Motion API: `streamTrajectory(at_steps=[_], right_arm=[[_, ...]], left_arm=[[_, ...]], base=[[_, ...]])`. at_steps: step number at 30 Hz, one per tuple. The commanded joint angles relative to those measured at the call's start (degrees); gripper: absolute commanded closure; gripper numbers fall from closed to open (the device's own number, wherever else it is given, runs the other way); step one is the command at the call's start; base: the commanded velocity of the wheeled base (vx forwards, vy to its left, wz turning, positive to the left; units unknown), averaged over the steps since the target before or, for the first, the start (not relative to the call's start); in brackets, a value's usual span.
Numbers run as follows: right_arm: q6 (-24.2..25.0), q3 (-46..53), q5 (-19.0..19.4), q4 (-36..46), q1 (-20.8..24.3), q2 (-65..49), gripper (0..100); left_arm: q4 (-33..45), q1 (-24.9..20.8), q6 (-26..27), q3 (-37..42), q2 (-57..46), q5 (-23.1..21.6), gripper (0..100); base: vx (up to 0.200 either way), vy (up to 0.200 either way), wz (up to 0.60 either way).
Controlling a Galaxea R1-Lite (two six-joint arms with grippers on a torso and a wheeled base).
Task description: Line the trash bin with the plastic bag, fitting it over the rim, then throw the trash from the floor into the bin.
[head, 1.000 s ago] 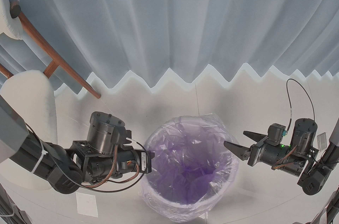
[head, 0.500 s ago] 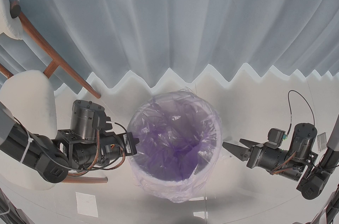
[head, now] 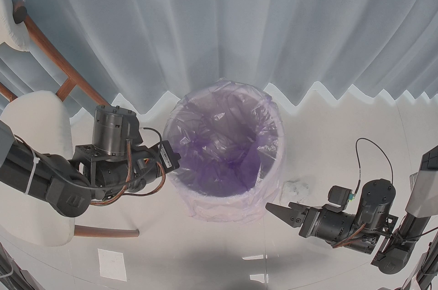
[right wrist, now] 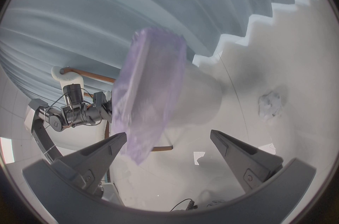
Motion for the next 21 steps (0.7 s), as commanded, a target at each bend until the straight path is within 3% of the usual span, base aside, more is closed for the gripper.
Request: streamTrajectory(at_steps=[1, 13, 14, 21], right_arm=[[1.6, -1.5, -0.2, -0.8, 0.6, 1.2, 0], [3.7, -5.3, -0.4, -0.9, 0.7, 4.1, 0], [3.7, -5.8, -0.4, -0.9, 0.7, 5.2, 100], [3.7, -9.6, -1.4, -0.9, 0.6, 8.2, 100]], left_arm=[[0.2, 0.2, -0.1, -1.8, 1.6, 0.3, 100], [0.2, 0.1, -0.2, -1.5, 1.5, 0.2, 100], [0.2, 0.1, -0.2, -1.6, 1.5, 0.3, 100], [0.2, 0.1, -0.2, -1.4, 1.4, 0.2, 100]], base=[[0.0, 0.0, 0.0], [0.0, 0.0, 0.0], [0.0, 0.0, 0.0], [0.0, 0.0, 0.0]])
